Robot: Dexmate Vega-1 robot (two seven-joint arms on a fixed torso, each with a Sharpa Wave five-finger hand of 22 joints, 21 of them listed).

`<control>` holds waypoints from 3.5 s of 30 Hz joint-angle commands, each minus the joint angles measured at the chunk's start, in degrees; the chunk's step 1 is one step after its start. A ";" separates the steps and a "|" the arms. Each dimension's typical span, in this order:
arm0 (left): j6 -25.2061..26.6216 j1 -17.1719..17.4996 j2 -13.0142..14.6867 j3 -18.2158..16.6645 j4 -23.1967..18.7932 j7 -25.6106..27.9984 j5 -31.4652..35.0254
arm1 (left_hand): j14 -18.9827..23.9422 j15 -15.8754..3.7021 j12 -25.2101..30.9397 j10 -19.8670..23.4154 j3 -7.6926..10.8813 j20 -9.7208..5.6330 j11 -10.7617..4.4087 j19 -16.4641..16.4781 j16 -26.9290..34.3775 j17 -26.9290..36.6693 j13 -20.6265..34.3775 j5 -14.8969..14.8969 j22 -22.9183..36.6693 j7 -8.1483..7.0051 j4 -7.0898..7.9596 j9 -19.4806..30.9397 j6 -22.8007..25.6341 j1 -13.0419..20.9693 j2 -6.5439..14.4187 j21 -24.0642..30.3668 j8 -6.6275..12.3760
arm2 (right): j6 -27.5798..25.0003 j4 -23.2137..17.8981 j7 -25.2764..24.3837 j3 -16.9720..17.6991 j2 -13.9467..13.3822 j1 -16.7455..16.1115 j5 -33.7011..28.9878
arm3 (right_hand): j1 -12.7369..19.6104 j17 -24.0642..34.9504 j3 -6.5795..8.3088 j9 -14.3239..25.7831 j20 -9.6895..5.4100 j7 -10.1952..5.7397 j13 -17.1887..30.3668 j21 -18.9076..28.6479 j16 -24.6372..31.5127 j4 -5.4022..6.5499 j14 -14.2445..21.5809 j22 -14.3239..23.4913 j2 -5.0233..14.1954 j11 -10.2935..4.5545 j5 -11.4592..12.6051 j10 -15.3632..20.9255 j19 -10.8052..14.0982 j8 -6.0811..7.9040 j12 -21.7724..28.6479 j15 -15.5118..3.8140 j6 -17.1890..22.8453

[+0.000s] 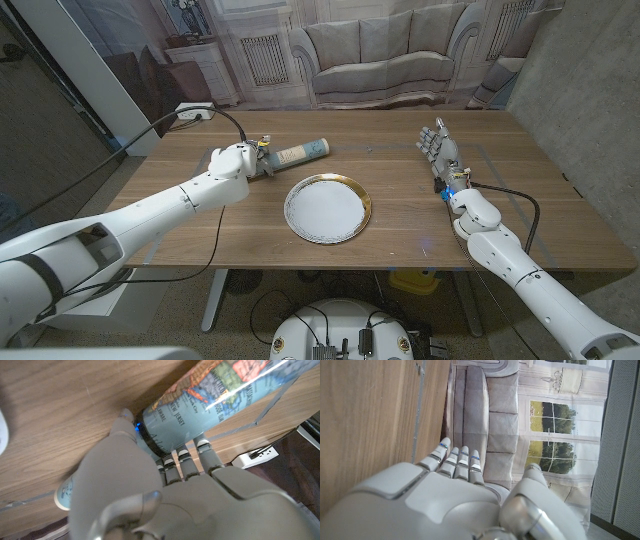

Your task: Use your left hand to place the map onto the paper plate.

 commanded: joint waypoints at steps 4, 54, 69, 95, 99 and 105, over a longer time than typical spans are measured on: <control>0.12 0.51 0.13 -0.19 0.04 1.03 -1.51 | 1.57 -1.56 0.47 0.99 0.76 0.02 -0.21 2.03 0.38 0.34 0.24 -0.58 0.16 -0.15 -0.03 0.34 1.22 0.88 0.10 1.02 0.50 | 0.11 -0.04 0.14 -0.21 0.06 0.01 -0.21 | 0.17 0.08 0.06 0.19 -1.45 0.10 0.21 -0.16 -0.01 -0.19 0.19 0.31 0.24 -0.17 -0.09 0.15 0.57 0.01 -0.10 0.18 0.56; 1.59 0.17 3.75 -1.13 -5.74 1.52 0.14 | 8.26 -2.54 1.72 7.43 3.66 -2.74 1.19 7.90 1.64 1.50 1.62 -3.57 0.17 -0.91 1.67 0.72 8.41 3.27 0.52 3.04 1.87 | 0.48 -0.89 -0.44 0.14 0.07 -0.61 -0.25 | 0.37 0.07 -0.02 0.20 -1.66 0.30 0.21 -0.84 0.05 -0.45 0.56 0.35 0.43 0.02 -0.07 0.35 1.32 0.02 -0.02 0.08 0.58; -4.22 3.18 4.69 -4.36 -6.92 5.41 0.85 | 9.28 -3.20 2.17 9.49 4.11 -3.61 0.65 8.54 1.72 1.73 1.91 -3.95 0.19 -1.65 2.23 0.75 10.58 3.01 0.44 3.29 2.32 | 1.15 -1.04 -0.78 0.44 0.17 -1.13 -0.34 | 0.39 0.08 -0.06 0.20 -1.58 0.30 0.21 -1.05 0.01 -0.50 0.54 0.36 0.46 0.00 -0.08 0.30 1.48 0.03 -0.05 0.10 0.61; -15.59 5.53 3.97 -7.01 -4.53 8.11 4.96 | 9.42 -4.01 1.98 10.14 4.18 -4.22 -0.34 8.15 1.30 1.81 2.18 -4.34 0.17 -2.57 2.71 0.71 11.89 2.43 -0.19 3.12 2.33 | 1.83 -1.27 -1.30 0.99 0.29 -1.66 -0.31 | 0.53 0.08 -0.06 0.20 -1.91 0.38 0.21 -1.34 0.06 -0.62 0.77 0.36 0.61 0.08 -0.08 0.55 1.92 0.08 0.04 0.00 0.78; -16.87 5.98 3.88 -7.43 -4.23 8.55 5.64 | 9.50 -4.13 1.93 10.21 4.19 -4.24 -0.36 8.17 1.27 1.82 2.20 -4.38 0.17 -2.67 2.73 0.70 12.10 2.39 -0.26 3.12 2.33 | 1.73 -1.12 -1.28 0.99 0.36 -1.50 -0.24 | 0.55 0.08 -0.06 0.20 -1.94 0.32 0.21 -1.39 0.04 -0.64 0.74 0.36 0.62 -0.02 -0.08 0.57 1.98 0.09 0.04 -0.09 0.81; -18.98 7.28 4.03 -8.30 -4.60 10.38 6.88 | 9.65 -4.33 1.92 10.44 4.21 -4.34 -0.48 8.20 1.22 1.82 2.25 -4.42 0.16 -2.96 2.74 0.68 12.29 2.36 -0.39 3.12 2.28 | 1.80 -0.80 -1.10 0.92 0.55 -1.14 -0.18 | 0.57 0.09 -0.07 0.20 -1.94 0.33 0.21 -1.47 0.03 -0.66 0.72 0.36 0.64 0.13 -0.09 0.48 2.02 0.09 0.00 -0.11 0.83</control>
